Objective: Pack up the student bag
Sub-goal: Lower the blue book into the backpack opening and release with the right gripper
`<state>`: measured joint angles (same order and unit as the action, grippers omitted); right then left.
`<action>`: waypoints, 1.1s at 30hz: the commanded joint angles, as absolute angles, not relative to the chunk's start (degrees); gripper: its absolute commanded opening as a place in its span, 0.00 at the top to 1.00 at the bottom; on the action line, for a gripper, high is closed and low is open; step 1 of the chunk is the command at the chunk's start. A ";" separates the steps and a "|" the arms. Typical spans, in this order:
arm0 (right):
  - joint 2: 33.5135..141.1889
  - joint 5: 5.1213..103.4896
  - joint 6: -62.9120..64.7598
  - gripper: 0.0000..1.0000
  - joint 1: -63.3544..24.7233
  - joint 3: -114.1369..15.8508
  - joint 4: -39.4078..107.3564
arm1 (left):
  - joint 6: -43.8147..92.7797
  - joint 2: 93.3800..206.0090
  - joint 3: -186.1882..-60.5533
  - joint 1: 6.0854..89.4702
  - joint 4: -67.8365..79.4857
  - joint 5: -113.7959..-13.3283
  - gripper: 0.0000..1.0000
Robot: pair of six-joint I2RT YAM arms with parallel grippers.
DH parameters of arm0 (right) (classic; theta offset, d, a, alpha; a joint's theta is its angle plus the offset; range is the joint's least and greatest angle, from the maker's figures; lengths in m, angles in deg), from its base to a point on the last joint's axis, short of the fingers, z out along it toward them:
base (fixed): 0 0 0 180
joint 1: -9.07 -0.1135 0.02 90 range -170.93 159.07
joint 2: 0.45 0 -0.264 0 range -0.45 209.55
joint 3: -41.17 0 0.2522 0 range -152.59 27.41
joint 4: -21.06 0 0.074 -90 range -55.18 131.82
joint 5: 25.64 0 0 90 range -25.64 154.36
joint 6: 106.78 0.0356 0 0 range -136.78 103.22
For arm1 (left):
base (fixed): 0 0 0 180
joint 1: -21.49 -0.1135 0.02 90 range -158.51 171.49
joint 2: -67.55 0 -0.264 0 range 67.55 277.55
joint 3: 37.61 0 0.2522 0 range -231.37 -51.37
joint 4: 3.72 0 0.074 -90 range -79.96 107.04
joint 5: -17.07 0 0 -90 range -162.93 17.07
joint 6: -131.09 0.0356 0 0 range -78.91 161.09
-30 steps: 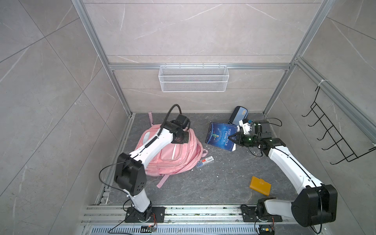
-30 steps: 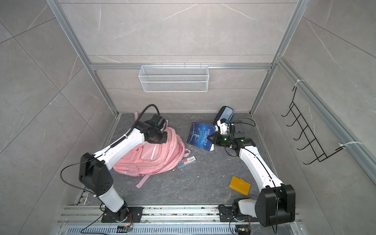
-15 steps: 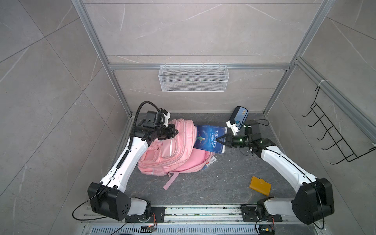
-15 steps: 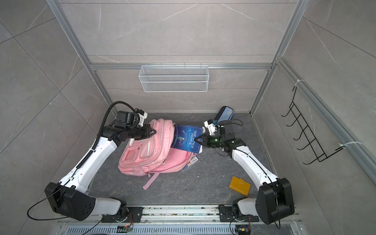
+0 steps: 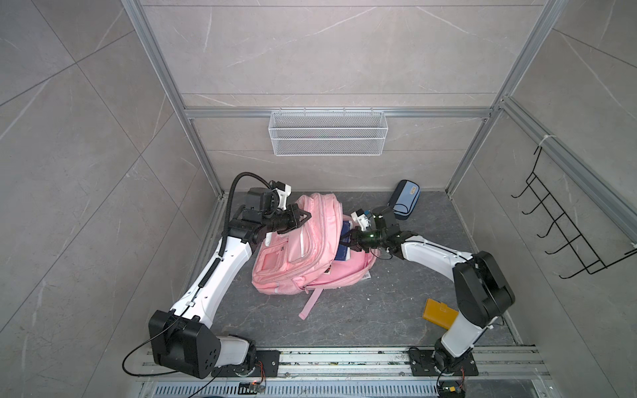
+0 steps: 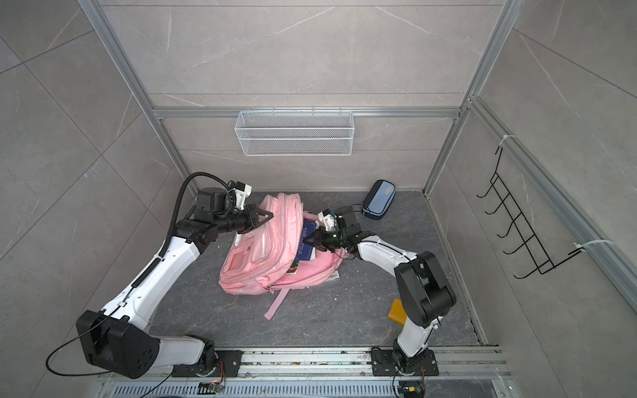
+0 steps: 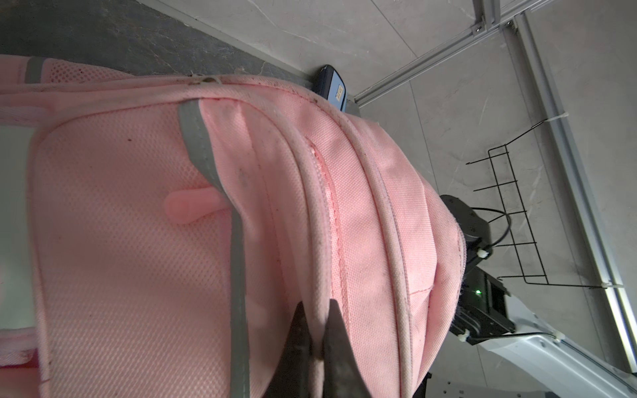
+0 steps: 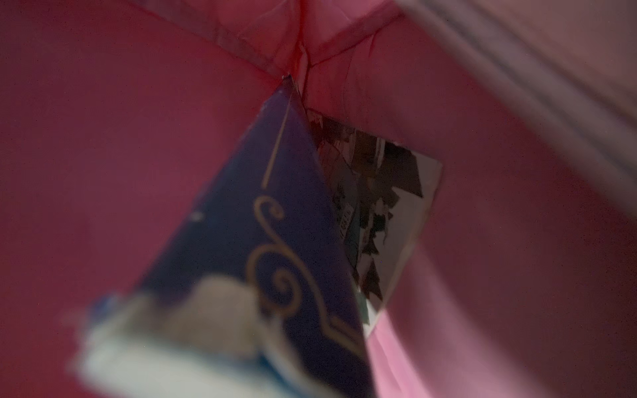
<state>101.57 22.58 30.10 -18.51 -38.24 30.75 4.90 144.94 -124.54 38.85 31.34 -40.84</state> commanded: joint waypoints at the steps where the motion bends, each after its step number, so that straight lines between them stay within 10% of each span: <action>1: 104.85 22.18 34.55 1.00 -20.58 -43.33 24.51 | 1.33 140.37 -125.52 38.94 15.77 -36.54 1.00; 14: 116.93 24.30 42.02 0.96 -25.86 -47.01 19.08 | -0.22 139.54 -123.00 39.24 13.08 -38.54 1.00; 19: 115.48 26.88 40.45 0.82 -25.87 -46.14 21.16 | 0.12 139.23 -122.16 39.24 14.02 -39.82 1.00; 26: 109.66 30.40 29.18 0.34 -25.45 -48.57 33.84 | 2.77 139.53 -122.90 39.11 20.63 -44.03 1.00; 33: 97.59 33.42 22.25 0.17 -24.99 -43.01 38.89 | 7.11 141.55 -126.15 38.90 27.61 -46.50 1.00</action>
